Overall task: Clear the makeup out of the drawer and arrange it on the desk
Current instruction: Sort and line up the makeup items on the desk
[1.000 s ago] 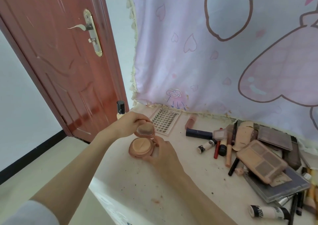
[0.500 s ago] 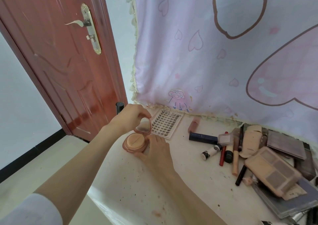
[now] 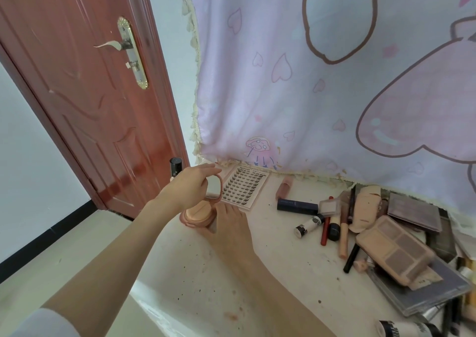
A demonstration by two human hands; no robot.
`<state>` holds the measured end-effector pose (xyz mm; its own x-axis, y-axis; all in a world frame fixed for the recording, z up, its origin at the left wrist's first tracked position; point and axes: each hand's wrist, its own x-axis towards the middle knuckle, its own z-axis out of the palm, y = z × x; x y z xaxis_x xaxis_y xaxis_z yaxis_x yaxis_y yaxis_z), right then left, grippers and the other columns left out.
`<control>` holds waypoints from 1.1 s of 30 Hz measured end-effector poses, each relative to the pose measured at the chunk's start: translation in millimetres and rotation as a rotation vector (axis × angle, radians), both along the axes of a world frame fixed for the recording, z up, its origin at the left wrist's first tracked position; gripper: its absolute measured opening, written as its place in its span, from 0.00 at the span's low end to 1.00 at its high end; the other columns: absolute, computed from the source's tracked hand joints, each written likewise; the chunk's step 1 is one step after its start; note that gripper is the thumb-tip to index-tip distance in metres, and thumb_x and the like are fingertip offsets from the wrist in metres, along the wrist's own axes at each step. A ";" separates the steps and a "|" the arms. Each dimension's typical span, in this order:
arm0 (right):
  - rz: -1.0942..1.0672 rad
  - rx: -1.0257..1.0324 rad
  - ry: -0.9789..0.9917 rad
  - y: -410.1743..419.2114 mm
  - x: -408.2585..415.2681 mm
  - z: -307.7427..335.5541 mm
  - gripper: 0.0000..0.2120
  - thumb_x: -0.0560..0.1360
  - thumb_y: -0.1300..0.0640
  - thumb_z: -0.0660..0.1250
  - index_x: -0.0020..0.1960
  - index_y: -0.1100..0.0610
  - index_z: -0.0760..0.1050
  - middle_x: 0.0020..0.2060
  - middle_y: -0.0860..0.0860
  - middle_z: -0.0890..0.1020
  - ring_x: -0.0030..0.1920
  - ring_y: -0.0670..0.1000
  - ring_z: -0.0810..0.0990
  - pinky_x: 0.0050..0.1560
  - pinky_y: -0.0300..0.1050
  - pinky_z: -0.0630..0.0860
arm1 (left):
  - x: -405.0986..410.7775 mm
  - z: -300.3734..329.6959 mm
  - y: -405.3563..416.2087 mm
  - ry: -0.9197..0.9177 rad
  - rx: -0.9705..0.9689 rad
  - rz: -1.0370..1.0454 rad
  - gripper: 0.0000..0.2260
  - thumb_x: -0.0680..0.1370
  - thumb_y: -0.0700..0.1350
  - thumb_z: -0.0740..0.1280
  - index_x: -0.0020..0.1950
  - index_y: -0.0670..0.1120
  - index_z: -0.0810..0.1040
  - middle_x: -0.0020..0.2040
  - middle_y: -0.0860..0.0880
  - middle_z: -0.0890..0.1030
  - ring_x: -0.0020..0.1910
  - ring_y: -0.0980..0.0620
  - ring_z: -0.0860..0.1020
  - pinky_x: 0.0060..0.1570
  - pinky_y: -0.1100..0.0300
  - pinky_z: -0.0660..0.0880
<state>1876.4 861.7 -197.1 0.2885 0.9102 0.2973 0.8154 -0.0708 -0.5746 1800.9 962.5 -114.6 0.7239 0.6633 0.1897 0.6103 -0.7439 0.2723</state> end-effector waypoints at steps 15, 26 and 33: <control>-0.227 -0.216 -0.429 -100.1 163.6 56.3 0.19 0.77 0.55 0.59 0.67 0.56 0.68 0.66 0.52 0.71 0.67 0.55 0.67 0.66 0.51 0.64 | 130.8 -57.6 -82.4 -0.376 -0.218 -0.147 0.19 0.80 0.47 0.60 0.70 0.44 0.66 0.69 0.47 0.67 0.70 0.49 0.63 0.61 0.70 0.54; -0.116 -0.419 -0.543 -127.2 198.6 36.4 0.19 0.81 0.50 0.51 0.70 0.53 0.65 0.67 0.52 0.69 0.68 0.54 0.65 0.72 0.51 0.53 | 160.4 -84.0 -130.3 -0.321 -0.147 -0.055 0.20 0.81 0.48 0.56 0.73 0.50 0.62 0.74 0.55 0.62 0.70 0.55 0.64 0.65 0.65 0.59; -0.091 -0.371 -0.518 -184.1 231.1 39.9 0.22 0.80 0.50 0.53 0.73 0.52 0.59 0.70 0.49 0.66 0.69 0.51 0.64 0.71 0.45 0.55 | 190.2 -86.7 -192.0 -0.323 0.040 -0.198 0.33 0.73 0.54 0.40 0.71 0.39 0.65 0.71 0.44 0.67 0.68 0.53 0.61 0.64 0.66 0.57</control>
